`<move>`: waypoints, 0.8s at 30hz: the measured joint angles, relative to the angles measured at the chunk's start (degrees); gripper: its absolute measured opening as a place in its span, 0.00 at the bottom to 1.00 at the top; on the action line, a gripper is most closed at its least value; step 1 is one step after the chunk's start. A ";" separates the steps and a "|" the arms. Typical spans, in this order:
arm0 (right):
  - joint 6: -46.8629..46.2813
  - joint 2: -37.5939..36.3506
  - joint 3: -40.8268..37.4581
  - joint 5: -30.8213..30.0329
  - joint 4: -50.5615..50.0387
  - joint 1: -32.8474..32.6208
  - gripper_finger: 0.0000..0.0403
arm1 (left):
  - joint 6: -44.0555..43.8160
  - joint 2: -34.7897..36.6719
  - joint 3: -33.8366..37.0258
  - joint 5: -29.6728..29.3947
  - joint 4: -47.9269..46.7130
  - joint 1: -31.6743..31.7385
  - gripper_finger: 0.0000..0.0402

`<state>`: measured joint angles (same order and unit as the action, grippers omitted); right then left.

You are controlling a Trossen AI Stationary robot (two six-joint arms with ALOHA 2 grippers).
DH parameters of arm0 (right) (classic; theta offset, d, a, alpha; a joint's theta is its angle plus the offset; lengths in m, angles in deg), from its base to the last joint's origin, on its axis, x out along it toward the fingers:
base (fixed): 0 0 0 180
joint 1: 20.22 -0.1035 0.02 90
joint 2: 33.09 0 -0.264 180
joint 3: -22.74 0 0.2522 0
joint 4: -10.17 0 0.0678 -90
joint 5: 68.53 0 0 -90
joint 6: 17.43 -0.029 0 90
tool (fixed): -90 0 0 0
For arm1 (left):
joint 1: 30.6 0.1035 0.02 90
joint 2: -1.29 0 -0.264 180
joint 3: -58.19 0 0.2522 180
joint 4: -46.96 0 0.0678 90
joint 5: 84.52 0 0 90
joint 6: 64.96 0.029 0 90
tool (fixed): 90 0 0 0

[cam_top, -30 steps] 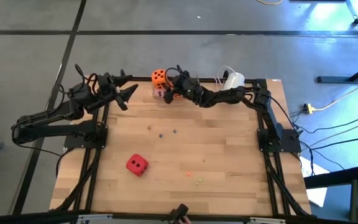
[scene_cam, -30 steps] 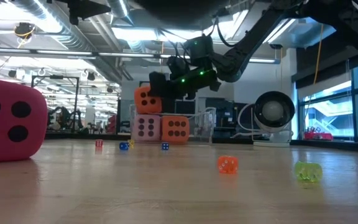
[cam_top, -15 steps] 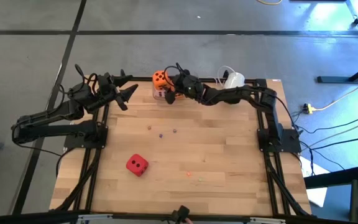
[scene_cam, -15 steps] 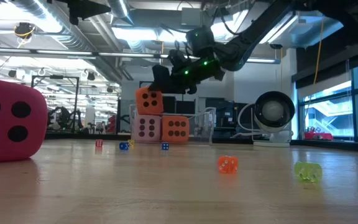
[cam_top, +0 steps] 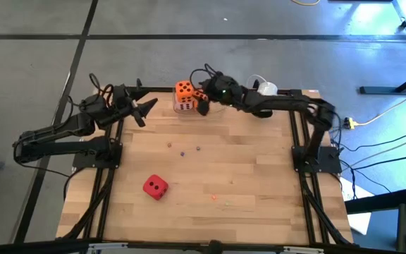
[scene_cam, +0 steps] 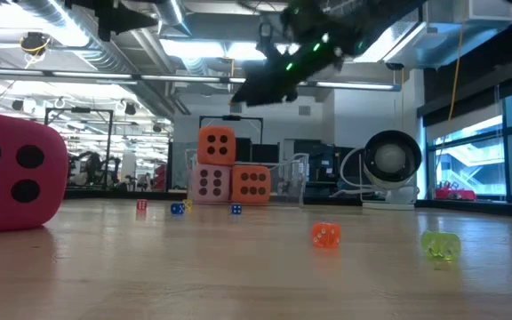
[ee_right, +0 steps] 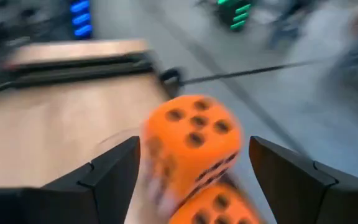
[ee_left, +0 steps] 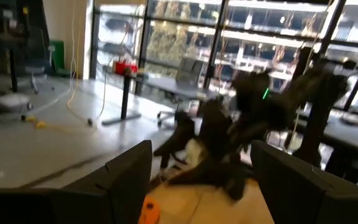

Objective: Pick & Place Dice
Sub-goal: Put the large red dice into the transparent bin

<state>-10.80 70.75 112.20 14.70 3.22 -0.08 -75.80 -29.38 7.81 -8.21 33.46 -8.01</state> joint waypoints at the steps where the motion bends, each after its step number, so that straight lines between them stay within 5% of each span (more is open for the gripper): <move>1: 0.03 -2.03 0.00 3.21 -3.52 0.05 0.74 | -1.14 0.02 0.00 0.30 -1.33 -0.01 0.67; 6: -2.25 -9.84 -0.82 16.14 -17.16 0.87 0.74 | -8.43 -0.41 0.00 9.28 -9.95 -0.01 0.67; 11: -5.14 -16.97 -8.47 10.02 -17.72 1.53 0.74 | -13.57 -3.06 0.00 19.91 -17.73 -1.38 0.67; 19: -7.67 -23.94 -18.46 10.43 -13.86 0.75 0.74 | -15.22 -11.16 -1.79 20.80 -22.06 -9.09 0.67; 24: -7.67 -25.41 -19.12 10.20 -15.79 0.77 0.74 | -20.98 -18.32 -11.46 19.46 -40.49 -16.75 0.67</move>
<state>-18.47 45.34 93.08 24.90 -12.57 0.69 -96.78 -47.70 -3.65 11.25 -7.03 -24.76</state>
